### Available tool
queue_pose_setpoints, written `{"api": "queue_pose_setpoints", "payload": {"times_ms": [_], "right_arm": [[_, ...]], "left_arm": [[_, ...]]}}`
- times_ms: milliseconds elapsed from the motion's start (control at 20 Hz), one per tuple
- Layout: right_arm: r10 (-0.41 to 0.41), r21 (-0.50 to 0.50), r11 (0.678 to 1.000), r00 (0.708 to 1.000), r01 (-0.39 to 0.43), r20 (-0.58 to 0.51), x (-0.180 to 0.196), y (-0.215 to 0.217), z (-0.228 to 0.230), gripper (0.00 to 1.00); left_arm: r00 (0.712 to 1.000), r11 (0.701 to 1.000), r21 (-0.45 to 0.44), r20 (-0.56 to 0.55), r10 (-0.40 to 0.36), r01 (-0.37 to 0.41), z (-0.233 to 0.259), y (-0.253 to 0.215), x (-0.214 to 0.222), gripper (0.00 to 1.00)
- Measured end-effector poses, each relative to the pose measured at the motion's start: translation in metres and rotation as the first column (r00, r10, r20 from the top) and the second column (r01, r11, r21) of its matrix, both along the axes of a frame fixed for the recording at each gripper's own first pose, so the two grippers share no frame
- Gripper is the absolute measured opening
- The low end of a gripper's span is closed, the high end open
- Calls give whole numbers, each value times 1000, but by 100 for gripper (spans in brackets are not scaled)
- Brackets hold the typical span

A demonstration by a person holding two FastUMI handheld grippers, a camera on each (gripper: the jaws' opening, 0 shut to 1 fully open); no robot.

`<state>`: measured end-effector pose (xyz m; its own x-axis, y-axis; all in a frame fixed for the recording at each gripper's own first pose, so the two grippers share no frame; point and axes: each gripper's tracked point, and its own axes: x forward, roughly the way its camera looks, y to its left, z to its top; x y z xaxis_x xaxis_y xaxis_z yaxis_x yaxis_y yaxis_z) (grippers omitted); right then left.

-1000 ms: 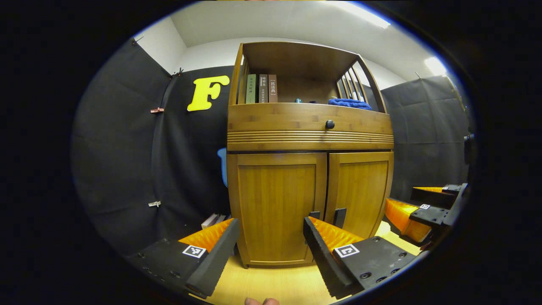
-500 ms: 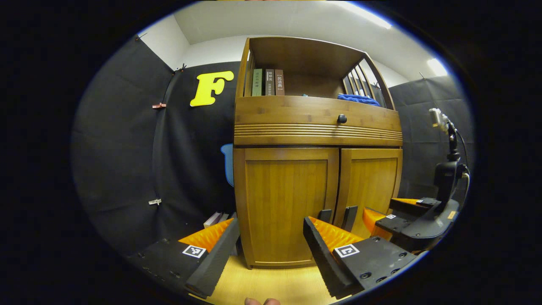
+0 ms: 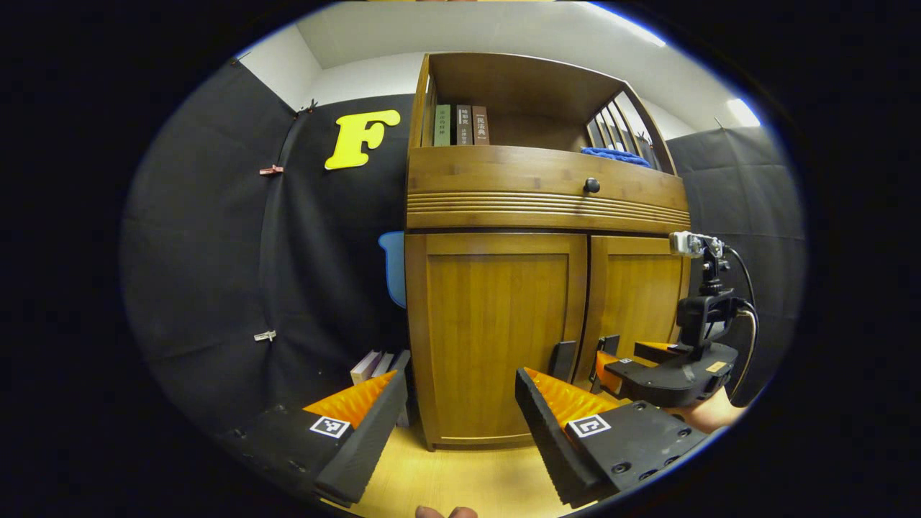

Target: Open the right door of the double-door shoe cabinet with the right hand, and open the left door with the left hand.

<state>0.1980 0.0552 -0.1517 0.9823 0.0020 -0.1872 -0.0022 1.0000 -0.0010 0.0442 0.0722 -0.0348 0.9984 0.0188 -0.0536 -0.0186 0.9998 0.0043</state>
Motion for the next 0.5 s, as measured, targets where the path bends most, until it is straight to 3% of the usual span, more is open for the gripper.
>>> {"api": "queue_pose_setpoints", "payload": {"times_ms": [50,250,300,400,500], "right_arm": [[10,-4,1000,1000,-10,-5,4,3,-3,74],[36,-25,999,999,-37,-36,16,13,-18,52],[30,-29,999,999,-31,-46,23,15,-28,38],[17,-9,1000,998,-18,-54,26,13,-30,41],[4,6,1000,999,-3,-52,21,13,-26,34]], "left_arm": [[1000,1000,-2,-4,3,-3,-2,2,-1,94],[1000,1000,-12,-15,8,-8,-7,6,-6,94],[1000,1000,-12,-16,7,-7,-7,6,-7,94],[1000,1000,-8,-17,6,-6,-7,5,-10,94],[1000,1000,-5,-14,13,-13,-6,6,-14,94]]}}
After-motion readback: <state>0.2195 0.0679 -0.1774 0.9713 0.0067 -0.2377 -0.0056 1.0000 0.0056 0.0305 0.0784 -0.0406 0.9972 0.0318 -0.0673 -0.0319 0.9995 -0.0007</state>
